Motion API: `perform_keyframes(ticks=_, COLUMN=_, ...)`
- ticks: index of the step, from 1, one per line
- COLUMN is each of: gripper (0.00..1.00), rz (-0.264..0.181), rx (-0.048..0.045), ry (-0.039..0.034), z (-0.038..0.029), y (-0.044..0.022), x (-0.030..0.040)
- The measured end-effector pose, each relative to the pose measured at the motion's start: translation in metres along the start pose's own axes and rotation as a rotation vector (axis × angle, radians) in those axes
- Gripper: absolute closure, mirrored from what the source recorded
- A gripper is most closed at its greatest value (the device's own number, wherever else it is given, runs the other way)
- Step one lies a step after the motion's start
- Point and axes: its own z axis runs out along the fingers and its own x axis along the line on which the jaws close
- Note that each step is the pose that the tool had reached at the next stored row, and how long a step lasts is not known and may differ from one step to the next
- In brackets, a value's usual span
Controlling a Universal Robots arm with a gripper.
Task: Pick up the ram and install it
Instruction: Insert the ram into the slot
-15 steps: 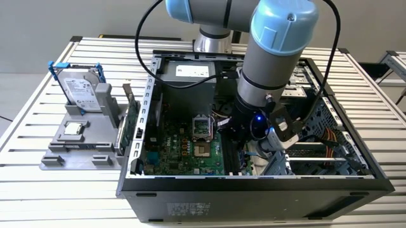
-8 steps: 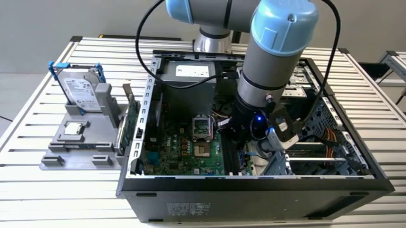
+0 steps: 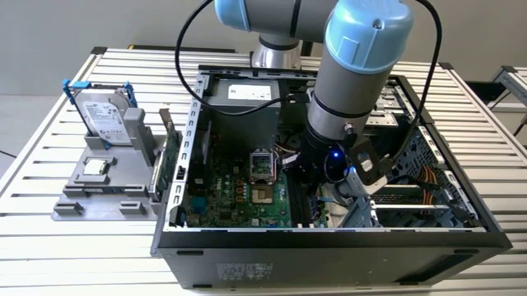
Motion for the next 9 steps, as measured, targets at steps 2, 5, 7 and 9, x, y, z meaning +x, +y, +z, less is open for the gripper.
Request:
perform_keyframes(ticks=2, gripper=1.00, rz=0.000, rx=0.0001, ry=0.0002, z=0.0004, y=-0.0001, x=0.0002)
perform_keyframes(ticks=5, gripper=1.00, rz=0.000, rx=0.0002, ry=0.0002, z=0.0016, y=-0.0001, x=0.0004)
perform_keyframes(ticks=7, gripper=1.00, rz=0.000, rx=0.0001, ry=0.0002, z=0.0023, y=-0.0001, x=0.0005)
perform_keyframes(ticks=9, gripper=1.00, rz=0.000, rx=0.0001, ry=0.0002, z=0.0032, y=0.0001, x=0.0006)
